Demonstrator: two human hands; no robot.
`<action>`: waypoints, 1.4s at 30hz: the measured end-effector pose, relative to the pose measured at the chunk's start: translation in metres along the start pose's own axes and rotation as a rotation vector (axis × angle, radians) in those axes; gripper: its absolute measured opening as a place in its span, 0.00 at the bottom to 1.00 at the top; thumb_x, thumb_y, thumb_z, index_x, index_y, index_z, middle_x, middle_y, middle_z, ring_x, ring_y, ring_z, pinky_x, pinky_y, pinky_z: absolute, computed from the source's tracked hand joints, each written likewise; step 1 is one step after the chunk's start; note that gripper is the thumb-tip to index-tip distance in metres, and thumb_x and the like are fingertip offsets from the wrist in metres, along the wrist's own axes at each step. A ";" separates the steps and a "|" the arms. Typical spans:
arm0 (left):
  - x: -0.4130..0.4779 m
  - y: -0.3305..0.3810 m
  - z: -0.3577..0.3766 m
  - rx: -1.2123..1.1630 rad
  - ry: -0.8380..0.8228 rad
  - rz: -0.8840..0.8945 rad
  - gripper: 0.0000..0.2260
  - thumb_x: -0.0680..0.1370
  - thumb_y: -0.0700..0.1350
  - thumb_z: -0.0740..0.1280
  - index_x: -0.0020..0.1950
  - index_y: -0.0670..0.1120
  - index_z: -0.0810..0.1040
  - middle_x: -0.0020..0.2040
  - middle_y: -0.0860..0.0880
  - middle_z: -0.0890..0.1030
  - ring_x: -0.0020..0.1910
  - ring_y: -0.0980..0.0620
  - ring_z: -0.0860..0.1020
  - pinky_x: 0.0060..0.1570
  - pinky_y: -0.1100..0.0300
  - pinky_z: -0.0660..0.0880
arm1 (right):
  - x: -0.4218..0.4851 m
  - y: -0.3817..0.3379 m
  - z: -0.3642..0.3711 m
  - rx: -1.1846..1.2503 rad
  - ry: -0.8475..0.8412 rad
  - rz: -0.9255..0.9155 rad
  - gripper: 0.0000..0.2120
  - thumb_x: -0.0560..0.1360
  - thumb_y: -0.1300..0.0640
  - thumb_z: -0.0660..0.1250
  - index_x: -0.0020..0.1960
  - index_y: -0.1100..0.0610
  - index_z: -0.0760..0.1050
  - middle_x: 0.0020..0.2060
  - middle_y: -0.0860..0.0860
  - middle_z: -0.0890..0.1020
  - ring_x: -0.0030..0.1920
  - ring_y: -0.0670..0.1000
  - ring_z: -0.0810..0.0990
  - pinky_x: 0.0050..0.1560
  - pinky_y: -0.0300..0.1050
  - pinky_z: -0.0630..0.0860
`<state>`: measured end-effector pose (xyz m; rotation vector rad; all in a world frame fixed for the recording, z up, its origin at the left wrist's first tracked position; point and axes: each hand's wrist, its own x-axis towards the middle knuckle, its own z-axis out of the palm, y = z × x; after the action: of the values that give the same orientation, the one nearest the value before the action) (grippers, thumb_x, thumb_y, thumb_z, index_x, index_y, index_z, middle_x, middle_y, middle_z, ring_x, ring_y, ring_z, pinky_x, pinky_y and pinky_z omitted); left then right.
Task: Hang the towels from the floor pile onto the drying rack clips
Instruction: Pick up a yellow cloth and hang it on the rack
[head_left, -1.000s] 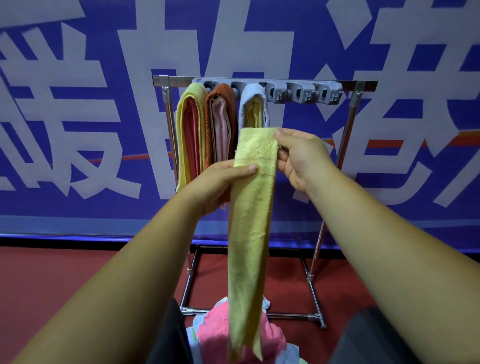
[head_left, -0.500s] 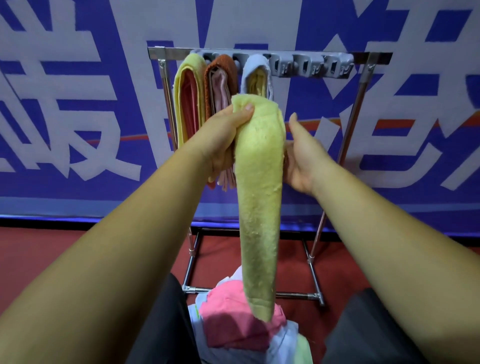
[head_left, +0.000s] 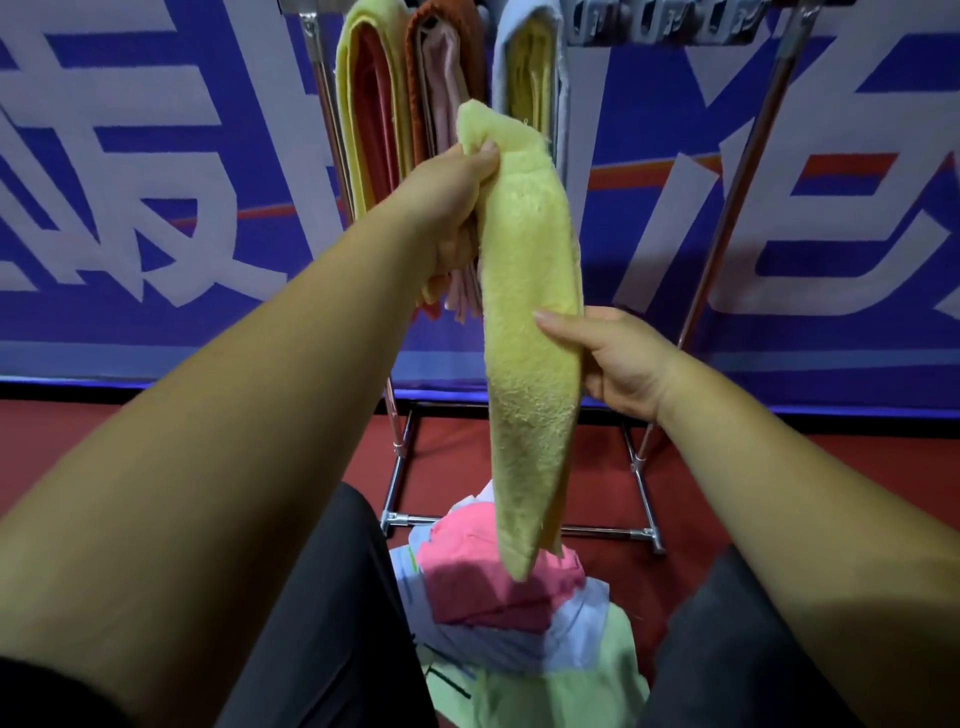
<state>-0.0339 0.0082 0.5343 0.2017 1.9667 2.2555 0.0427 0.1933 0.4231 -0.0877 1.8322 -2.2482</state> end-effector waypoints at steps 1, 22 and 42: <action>0.001 -0.004 0.001 0.012 -0.003 0.001 0.18 0.87 0.50 0.63 0.76 0.48 0.73 0.59 0.42 0.86 0.53 0.43 0.88 0.54 0.43 0.85 | 0.000 0.004 -0.001 0.016 0.009 -0.001 0.15 0.80 0.56 0.71 0.63 0.63 0.82 0.57 0.60 0.88 0.59 0.58 0.87 0.60 0.52 0.85; 0.029 -0.255 -0.047 0.608 0.077 -0.491 0.10 0.84 0.41 0.60 0.58 0.42 0.81 0.54 0.44 0.86 0.46 0.45 0.84 0.50 0.51 0.81 | 0.060 0.116 -0.014 0.589 0.310 0.271 0.22 0.84 0.45 0.66 0.72 0.57 0.76 0.61 0.61 0.86 0.62 0.62 0.86 0.67 0.66 0.77; 0.035 -0.319 0.005 0.915 0.054 -0.325 0.12 0.76 0.41 0.64 0.58 0.40 0.75 0.48 0.43 0.81 0.42 0.39 0.82 0.40 0.51 0.81 | 0.110 0.124 -0.029 0.782 0.631 0.061 0.24 0.74 0.69 0.63 0.69 0.61 0.77 0.67 0.63 0.82 0.63 0.67 0.83 0.64 0.68 0.79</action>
<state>-0.0617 0.0627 0.2191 -0.0907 2.6688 1.0620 -0.0518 0.1737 0.2846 0.8746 0.9675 -2.9695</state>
